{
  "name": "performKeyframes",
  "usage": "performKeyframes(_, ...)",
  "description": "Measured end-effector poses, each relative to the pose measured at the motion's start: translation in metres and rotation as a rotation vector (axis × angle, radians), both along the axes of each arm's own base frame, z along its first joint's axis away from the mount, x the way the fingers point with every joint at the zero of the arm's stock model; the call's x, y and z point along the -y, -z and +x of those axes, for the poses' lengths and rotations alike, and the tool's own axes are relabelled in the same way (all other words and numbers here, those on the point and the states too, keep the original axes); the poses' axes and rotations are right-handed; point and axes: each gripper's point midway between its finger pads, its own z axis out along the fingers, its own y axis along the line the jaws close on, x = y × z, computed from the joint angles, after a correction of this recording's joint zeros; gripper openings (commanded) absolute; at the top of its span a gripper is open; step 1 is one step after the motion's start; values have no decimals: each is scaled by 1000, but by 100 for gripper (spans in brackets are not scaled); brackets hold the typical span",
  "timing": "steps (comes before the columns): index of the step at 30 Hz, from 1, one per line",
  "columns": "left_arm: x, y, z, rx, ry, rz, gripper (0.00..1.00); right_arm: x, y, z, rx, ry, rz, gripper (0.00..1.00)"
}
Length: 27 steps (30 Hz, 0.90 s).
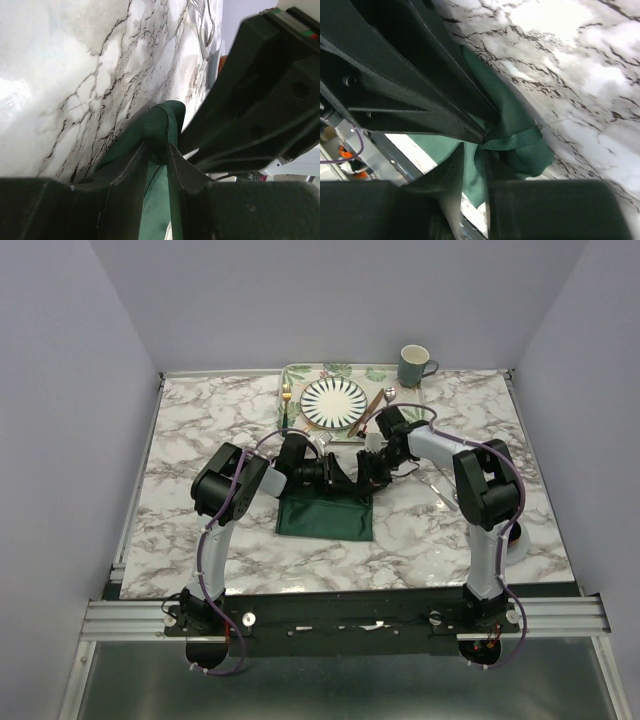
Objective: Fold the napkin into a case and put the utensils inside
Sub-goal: Smooth out the 2/3-rectangle-folded napkin at the center of the board.
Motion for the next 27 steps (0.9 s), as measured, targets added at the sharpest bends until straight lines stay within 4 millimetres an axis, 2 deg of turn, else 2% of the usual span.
performKeyframes(1,0,0,0,0,0,0,40,0,1,0,1,-2,-1,5)
performKeyframes(5,0,-1,1,0,-1,-3,45,4,5,-1,-2,3,-29,1)
performKeyframes(10,-1,-6,2,0,-12,-31,50,14,16,-11,-38,19,-55,1)
performKeyframes(14,-1,-9,3,-5,-26,-57,52,19,16,-14,-48,33,-54,1)
performKeyframes(27,-4,-17,3,-1,-55,-127,51,33,15,-4,-53,80,-52,1)
